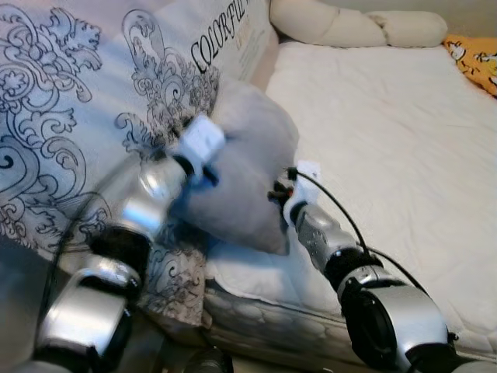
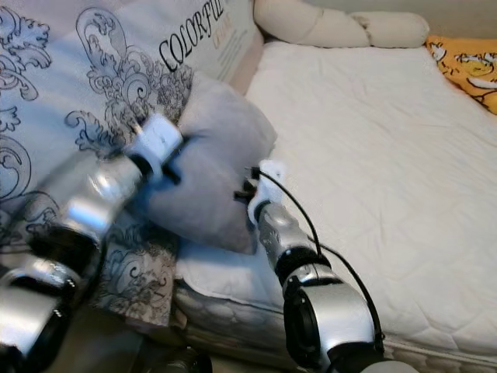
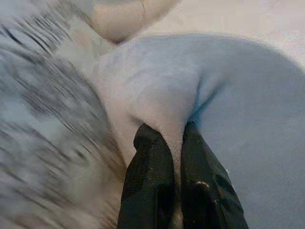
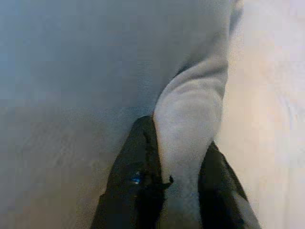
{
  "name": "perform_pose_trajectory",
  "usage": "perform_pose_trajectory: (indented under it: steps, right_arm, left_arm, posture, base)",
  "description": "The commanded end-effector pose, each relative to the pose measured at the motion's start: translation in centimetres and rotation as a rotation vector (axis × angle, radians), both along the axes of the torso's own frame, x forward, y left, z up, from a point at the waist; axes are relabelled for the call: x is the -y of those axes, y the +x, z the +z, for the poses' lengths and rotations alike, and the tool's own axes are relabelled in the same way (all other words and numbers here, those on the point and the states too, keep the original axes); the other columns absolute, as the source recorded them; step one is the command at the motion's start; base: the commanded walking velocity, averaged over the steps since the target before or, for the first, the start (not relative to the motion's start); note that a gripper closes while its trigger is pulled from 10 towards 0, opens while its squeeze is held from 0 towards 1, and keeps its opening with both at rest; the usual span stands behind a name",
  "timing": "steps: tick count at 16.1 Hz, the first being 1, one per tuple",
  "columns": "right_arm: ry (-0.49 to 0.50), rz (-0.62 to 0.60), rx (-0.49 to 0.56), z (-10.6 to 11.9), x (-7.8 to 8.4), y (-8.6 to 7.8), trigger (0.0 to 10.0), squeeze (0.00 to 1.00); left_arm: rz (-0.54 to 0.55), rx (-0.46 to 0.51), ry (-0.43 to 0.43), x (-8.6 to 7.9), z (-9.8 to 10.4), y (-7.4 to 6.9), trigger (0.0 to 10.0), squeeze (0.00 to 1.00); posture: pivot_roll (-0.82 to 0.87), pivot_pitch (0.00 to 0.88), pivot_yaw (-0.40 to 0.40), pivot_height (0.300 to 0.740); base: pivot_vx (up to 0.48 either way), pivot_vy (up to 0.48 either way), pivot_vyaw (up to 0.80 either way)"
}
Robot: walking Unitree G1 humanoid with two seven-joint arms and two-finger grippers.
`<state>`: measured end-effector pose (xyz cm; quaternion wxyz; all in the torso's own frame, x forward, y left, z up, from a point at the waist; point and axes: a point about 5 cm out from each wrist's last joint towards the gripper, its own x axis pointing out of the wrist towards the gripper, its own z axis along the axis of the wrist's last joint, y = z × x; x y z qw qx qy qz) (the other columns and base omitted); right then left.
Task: Clean up the room
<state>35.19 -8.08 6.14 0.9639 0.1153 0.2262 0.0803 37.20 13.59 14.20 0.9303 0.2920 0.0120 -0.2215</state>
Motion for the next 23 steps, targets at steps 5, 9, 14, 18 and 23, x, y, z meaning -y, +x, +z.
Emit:
perform_pose_trajectory:
  steps: [5, 9, 14, 18, 23]
  right_arm:
    - [0.080, -0.042, 0.010, -1.9, 1.8, -1.4, 10.0, 1.00]
    - [0.176, 0.005, 0.168, -1.8, 3.1, -2.1, 10.0, 1.00]
    - [0.240, -0.079, 0.323, -1.2, 4.7, -3.5, 10.0, 1.00]
    - [0.247, -0.129, 0.503, 2.0, 6.3, -3.8, 10.0, 1.00]
    - [0.199, -0.048, 0.590, 6.4, 5.3, -4.6, 10.0, 0.00]
  left_arm:
    - [0.048, 0.009, -0.015, 0.1, -0.8, 0.2, 10.0, 0.00]
    - [0.011, 0.072, -0.016, 0.4, 0.6, 0.8, 10.0, 1.00]
    - [-0.058, 0.186, -0.145, 0.6, 3.8, 1.1, 10.0, 1.00]
    - [-0.118, 0.248, -0.310, 1.8, 5.3, -0.2, 10.0, 1.00]
    - [-0.138, 0.227, -0.405, 3.6, 4.1, -4.6, 10.0, 0.93]
  posture:
    - [0.17, 0.031, 0.073, 0.740]
    - [0.16, 0.000, 0.072, 0.740]
    - [0.13, 0.000, 0.084, 0.740]
    - [0.06, 0.000, 0.089, 0.740]
    - [0.01, 0.000, 0.080, 0.740]
  base:
    - [0.000, 0.000, 0.00]
    - [0.000, 0.000, 0.00]
    - [0.000, 0.000, 0.00]
    - [0.000, 0.000, 0.00]
    - [0.000, 0.000, 0.00]
